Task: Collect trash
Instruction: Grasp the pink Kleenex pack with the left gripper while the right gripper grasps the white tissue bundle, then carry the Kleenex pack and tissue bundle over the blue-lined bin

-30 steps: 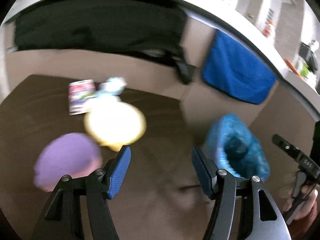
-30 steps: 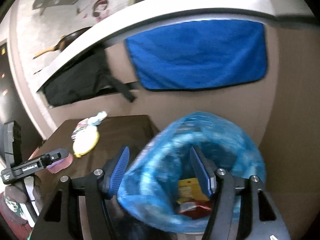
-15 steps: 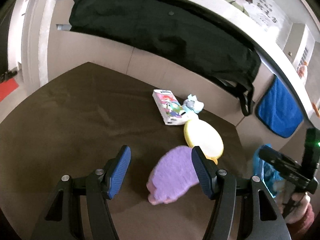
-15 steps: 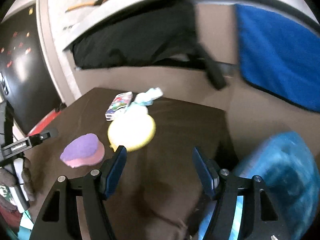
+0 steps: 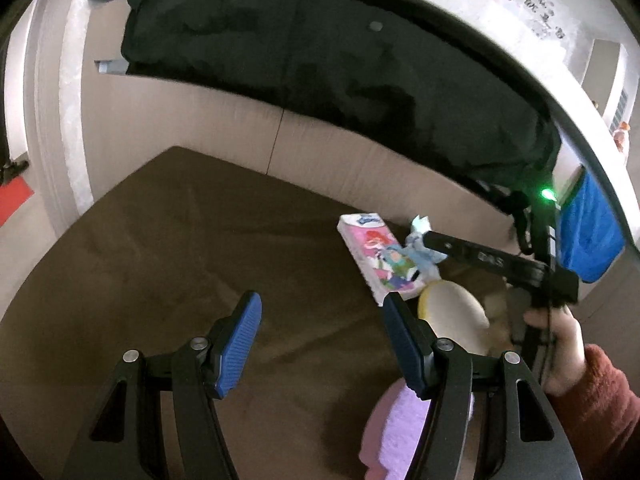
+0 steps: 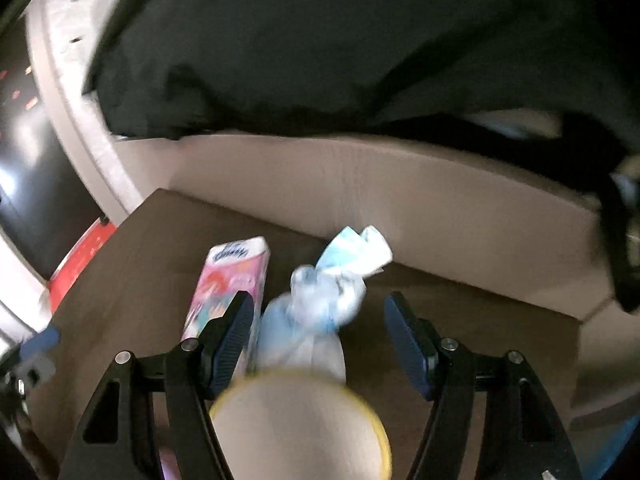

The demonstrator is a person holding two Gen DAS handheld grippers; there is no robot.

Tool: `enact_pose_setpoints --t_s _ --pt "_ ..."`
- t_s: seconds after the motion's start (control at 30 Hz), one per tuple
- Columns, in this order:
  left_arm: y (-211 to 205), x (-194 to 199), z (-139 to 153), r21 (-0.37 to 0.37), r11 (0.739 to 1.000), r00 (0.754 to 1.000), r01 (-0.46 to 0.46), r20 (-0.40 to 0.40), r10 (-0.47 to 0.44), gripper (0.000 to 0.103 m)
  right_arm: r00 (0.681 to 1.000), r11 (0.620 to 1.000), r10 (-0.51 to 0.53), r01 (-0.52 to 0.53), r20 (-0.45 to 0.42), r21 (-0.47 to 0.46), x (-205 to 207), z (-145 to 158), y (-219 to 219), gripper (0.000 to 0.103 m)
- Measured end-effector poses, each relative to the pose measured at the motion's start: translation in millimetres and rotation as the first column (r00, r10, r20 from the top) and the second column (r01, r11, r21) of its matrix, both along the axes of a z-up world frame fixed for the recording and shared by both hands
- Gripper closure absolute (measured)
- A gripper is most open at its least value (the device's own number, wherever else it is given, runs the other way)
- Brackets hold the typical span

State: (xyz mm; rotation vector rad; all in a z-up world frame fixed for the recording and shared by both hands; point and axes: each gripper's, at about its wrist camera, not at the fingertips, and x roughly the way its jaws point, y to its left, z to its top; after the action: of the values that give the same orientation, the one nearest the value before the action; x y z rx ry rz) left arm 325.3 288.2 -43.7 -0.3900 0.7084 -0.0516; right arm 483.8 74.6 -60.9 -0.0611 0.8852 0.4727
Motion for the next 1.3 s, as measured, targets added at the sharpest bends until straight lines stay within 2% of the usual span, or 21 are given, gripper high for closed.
enact_pose_setpoints --t_s 0.1,0.13,0.17,0.23,0.4,0.5,0.63,0.73,0.87,0.93,1.0,1.03,1.1,1.2,1.3 --pt "-2 16 -6 -0.016 1.000 1.000 0.012 -0.024 -0.012 0.039 0.998 1.000 0.000 -0.001 -0.066 -0.024 18 -17 11 0.041" --pt "-4 25 -9 -0.028 0.999 0.999 0.017 -0.035 -0.018 0.039 0.995 1.000 0.021 -0.023 -0.099 -0.018 22 -22 13 0.054" --pt "-6 29 -10 -0.031 0.999 0.999 0.019 -0.040 -0.020 0.039 0.993 0.999 0.030 -0.032 -0.110 -0.015 22 -24 14 0.061" --pt "-14 46 -14 -0.032 0.999 0.998 0.025 -0.058 -0.027 0.039 0.996 0.999 0.041 -0.041 -0.081 -0.008 18 -17 8 0.066" --pt "-37 92 -22 -0.061 0.998 0.992 0.032 -0.124 -0.040 0.039 0.997 1.000 0.010 -0.011 0.078 0.007 -2 23 -26 0.067" --pt "-54 124 -26 -0.040 0.999 0.984 0.020 -0.177 -0.027 0.039 0.990 0.999 -0.013 0.008 0.139 0.036 -16 45 -57 0.067" --pt "-71 154 -29 0.010 1.000 0.970 0.005 -0.243 -0.002 0.038 0.988 0.997 -0.036 0.025 0.152 0.074 -27 58 -91 0.067" --pt "-85 172 -34 0.081 0.997 0.950 -0.007 -0.310 0.032 0.038 0.990 0.994 -0.051 0.037 0.129 0.106 -31 55 -109 0.067" --pt "-97 180 -38 0.133 0.991 0.933 -0.016 -0.355 0.062 0.038 0.994 0.987 -0.068 0.055 0.089 0.148 -36 44 -124 0.067" --pt "-99 181 -37 0.154 0.988 0.931 -0.021 -0.358 0.075 0.038 0.995 0.985 -0.072 0.059 0.074 0.161 -40 39 -130 0.067" --pt "-102 179 -35 0.164 0.986 0.934 -0.026 -0.349 0.082 0.045 0.995 0.985 -0.070 0.058 0.073 0.163 -43 38 -132 0.067" --pt "-103 175 -32 0.173 0.984 0.939 -0.032 -0.331 0.089 0.050 0.995 0.985 -0.070 0.057 0.073 0.164 -46 38 -136 0.067" --pt "-104 166 -27 0.179 0.983 0.949 -0.045 -0.299 0.098 0.052 0.995 0.984 -0.066 0.053 0.073 0.170 -52 38 -139 0.067" --pt "-102 146 -17 0.146 0.988 0.965 -0.056 -0.247 0.091 0.054 0.996 0.982 -0.058 0.045 0.069 0.182 -61 40 -144 0.067" --pt "-108 116 2 0.163 0.985 0.981 -0.049 -0.175 0.077 0.054 0.996 0.980 -0.048 0.034 0.069 0.194 -71 43 -147 0.067"
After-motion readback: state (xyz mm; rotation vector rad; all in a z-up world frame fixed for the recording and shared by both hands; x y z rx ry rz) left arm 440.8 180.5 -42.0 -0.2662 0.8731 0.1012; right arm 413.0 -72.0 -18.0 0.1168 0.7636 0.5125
